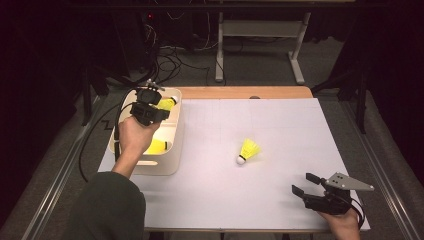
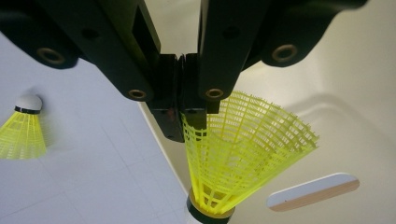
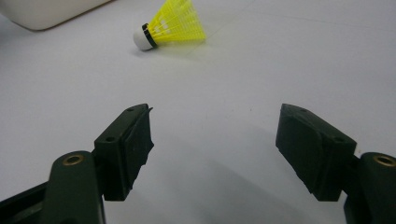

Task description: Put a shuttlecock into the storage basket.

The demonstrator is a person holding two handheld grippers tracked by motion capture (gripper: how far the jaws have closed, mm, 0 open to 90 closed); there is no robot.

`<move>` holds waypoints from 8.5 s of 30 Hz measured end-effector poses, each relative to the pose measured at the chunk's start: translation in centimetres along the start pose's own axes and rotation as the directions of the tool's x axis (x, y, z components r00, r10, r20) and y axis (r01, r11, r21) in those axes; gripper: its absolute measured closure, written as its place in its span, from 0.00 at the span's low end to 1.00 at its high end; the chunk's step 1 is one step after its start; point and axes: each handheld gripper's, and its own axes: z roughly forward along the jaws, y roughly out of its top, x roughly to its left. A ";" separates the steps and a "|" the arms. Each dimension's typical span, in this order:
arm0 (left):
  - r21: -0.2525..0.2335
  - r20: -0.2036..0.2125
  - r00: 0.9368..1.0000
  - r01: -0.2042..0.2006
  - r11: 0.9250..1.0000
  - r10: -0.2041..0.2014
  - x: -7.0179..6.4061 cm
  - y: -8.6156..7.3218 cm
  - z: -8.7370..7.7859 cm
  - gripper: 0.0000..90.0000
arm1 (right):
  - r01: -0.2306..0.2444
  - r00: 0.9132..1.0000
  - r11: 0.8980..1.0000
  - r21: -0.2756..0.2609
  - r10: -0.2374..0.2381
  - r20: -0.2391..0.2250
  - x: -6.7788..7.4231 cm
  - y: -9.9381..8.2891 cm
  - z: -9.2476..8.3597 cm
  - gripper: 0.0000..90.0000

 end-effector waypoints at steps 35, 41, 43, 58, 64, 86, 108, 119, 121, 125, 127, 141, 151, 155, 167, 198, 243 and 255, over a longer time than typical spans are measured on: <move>0.070 -0.046 0.995 0.095 0.993 -0.092 3.3 -1.3 3.6 0.97 | 0.005 1.000 1.000 0.002 -0.005 0.001 0.0 0.0 0.0 0.30; 0.078 -0.036 0.994 0.102 0.992 -0.100 3.5 -1.4 4.2 0.97 | 0.006 1.000 1.000 0.002 -0.006 0.000 0.0 0.0 0.0 0.30; 0.082 -0.034 0.994 0.105 0.991 -0.102 3.5 -1.4 4.3 0.97 | 0.005 1.000 1.000 0.002 -0.005 -0.001 0.0 0.0 0.0 0.30; 0.112 -0.024 0.993 0.114 0.987 -0.112 3.6 -1.4 4.8 0.94 | 0.006 1.000 1.000 0.002 -0.006 0.000 0.0 0.0 0.0 0.30; 0.105 -0.019 0.993 0.117 0.988 -0.115 3.5 -1.4 4.6 0.75 | 0.005 1.000 1.000 0.002 -0.005 0.000 0.0 0.0 0.0 0.30; 0.011 -0.020 0.995 0.101 0.995 -0.100 2.3 -1.0 2.9 0.50 | 0.006 1.000 1.000 0.002 -0.006 0.000 0.0 0.0 0.0 0.30; -0.045 0.023 0.999 0.049 0.998 -0.048 0.4 -0.2 1.5 0.48 | 0.005 1.000 1.000 0.003 -0.005 0.001 0.0 0.0 0.0 0.30; -0.063 0.051 0.998 0.027 0.998 -0.024 -0.6 0.1 1.2 0.48 | 0.006 1.000 1.000 0.002 -0.006 0.001 0.0 0.0 0.0 0.30; -0.064 0.055 0.998 0.027 0.998 -0.023 -0.7 0.1 1.2 0.47 | 0.004 1.000 1.000 0.002 -0.004 0.001 0.1 0.0 0.0 0.30; -0.063 0.066 0.998 0.020 0.998 -0.016 -1.0 0.2 1.3 0.47 | 0.005 1.000 1.000 0.002 -0.005 0.001 0.0 0.0 0.0 0.30; -0.065 0.071 0.997 0.017 0.998 -0.013 -1.2 0.2 1.2 0.47 | 0.005 1.000 1.000 0.002 -0.005 0.000 0.0 0.0 0.0 0.30; -0.072 0.092 0.995 -0.036 0.997 0.043 -3.4 0.8 1.4 0.47 | 0.006 1.000 1.000 0.001 -0.006 -0.001 0.0 0.0 0.0 0.30; -0.071 0.112 0.992 -0.054 0.996 0.062 -4.5 1.0 1.9 0.47 | 0.005 1.000 1.000 0.000 -0.005 -0.002 0.0 0.0 0.0 0.30; -0.071 0.118 0.990 -0.063 0.996 0.071 -4.9 1.0 2.1 0.47 | 0.004 1.000 1.000 0.001 -0.004 -0.003 0.0 0.0 0.0 0.30; -0.073 0.136 0.987 -0.080 0.994 0.089 -5.9 1.0 2.4 0.47 | 0.005 1.000 1.000 -0.001 -0.005 -0.004 0.0 0.0 0.0 0.30; -0.079 0.173 0.977 -0.112 0.991 0.124 -8.2 0.5 3.8 0.46 | 0.005 1.000 1.000 -0.002 -0.005 -0.005 0.0 0.0 0.0 0.30; -0.070 0.213 0.964 -0.146 0.987 0.158 -10.5 -1.0 6.1 0.45 | 0.003 1.000 1.000 -0.002 -0.003 -0.006 0.0 0.0 0.0 0.30; -0.062 0.219 0.962 -0.152 0.986 0.162 -10.8 -1.8 6.9 0.46 | 0.001 1.000 1.000 -0.002 -0.001 -0.003 0.0 0.0 0.0 0.30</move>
